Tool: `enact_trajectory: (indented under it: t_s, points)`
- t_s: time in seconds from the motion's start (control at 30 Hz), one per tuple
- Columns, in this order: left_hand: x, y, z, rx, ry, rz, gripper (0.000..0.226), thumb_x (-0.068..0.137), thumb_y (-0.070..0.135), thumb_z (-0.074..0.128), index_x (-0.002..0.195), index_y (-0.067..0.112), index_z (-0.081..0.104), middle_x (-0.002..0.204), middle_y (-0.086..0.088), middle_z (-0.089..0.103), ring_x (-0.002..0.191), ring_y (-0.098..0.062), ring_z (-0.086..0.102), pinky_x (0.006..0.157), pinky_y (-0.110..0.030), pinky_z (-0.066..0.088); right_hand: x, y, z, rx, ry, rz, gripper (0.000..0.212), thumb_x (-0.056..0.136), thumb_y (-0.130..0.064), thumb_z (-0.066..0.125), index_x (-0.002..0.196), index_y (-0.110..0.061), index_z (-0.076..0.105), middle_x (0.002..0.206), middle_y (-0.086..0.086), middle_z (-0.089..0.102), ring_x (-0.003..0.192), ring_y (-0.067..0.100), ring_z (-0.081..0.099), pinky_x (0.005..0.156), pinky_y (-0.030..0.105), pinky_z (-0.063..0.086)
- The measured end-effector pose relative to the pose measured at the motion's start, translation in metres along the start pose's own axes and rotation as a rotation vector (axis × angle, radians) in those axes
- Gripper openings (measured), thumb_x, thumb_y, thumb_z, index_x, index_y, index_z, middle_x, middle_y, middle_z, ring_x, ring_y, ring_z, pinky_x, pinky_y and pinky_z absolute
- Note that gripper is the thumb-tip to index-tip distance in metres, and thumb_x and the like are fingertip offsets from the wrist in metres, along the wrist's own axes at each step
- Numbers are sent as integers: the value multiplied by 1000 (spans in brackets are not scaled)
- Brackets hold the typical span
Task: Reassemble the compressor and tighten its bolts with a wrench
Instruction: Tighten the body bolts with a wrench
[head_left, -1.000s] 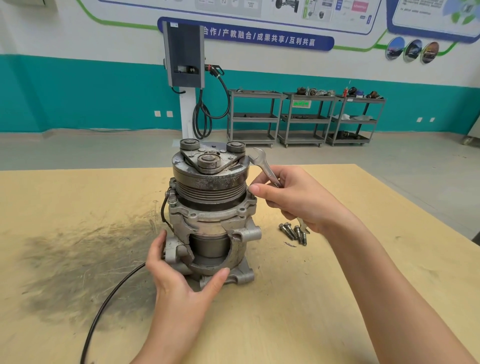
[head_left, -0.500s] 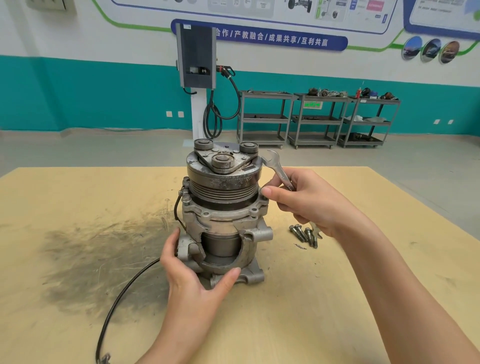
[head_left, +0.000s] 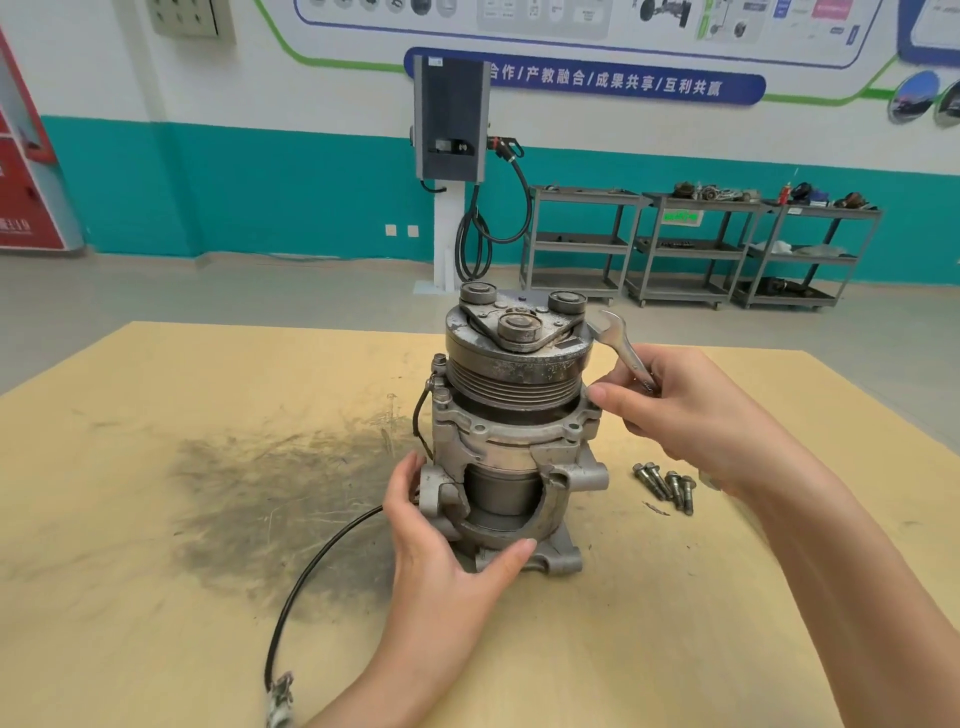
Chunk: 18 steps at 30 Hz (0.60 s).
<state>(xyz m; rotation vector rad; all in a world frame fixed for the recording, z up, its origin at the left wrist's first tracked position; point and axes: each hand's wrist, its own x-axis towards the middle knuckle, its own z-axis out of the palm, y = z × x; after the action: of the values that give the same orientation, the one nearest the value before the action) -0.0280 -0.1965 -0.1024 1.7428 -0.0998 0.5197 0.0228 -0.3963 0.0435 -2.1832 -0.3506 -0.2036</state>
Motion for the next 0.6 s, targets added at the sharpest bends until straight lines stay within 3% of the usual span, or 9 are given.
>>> enact_trajectory:
  t_s: [0.1,0.23,0.33,0.47,0.53,0.6]
  points:
    - [-2,2,-1,-11,-16,-13,113,62,36,89,113,81,0,125,60,6,124,32,17,93,8,20,-1,-2,3,-77,42,-9,24,90,-30,68,74,-14,59,48,-9,45,40,3,32,41,14,28]
    - [-2,3,-1,14,-5,-19,111,63,37,89,118,73,0,135,44,12,123,30,18,94,9,16,-4,-6,9,-196,118,-23,25,89,-34,69,74,-15,59,57,-4,49,46,5,38,49,27,34]
    - [1,4,-2,46,0,-21,110,64,36,89,131,53,3,142,24,17,134,9,21,109,-8,18,-5,-8,9,-220,118,-36,25,88,-33,69,74,-15,60,57,-3,50,46,4,39,50,29,34]
    - [4,10,-2,67,-41,-46,119,63,35,89,145,36,4,142,22,13,141,-6,21,119,-36,25,-4,-8,7,-222,97,-44,26,89,-33,69,76,-13,59,57,-2,49,45,5,37,50,29,33]
    - [6,10,0,62,-46,-64,125,60,35,91,148,34,2,146,18,13,142,-9,22,119,-37,25,-4,-8,6,-211,88,-51,27,89,-32,69,75,-12,58,57,-2,48,45,6,35,47,25,31]
    - [8,10,2,52,-37,-71,130,57,34,93,148,32,0,147,17,13,142,-7,20,120,-30,20,-4,-8,5,-188,78,-52,27,89,-30,69,75,-11,57,55,-3,47,43,6,35,44,19,29]
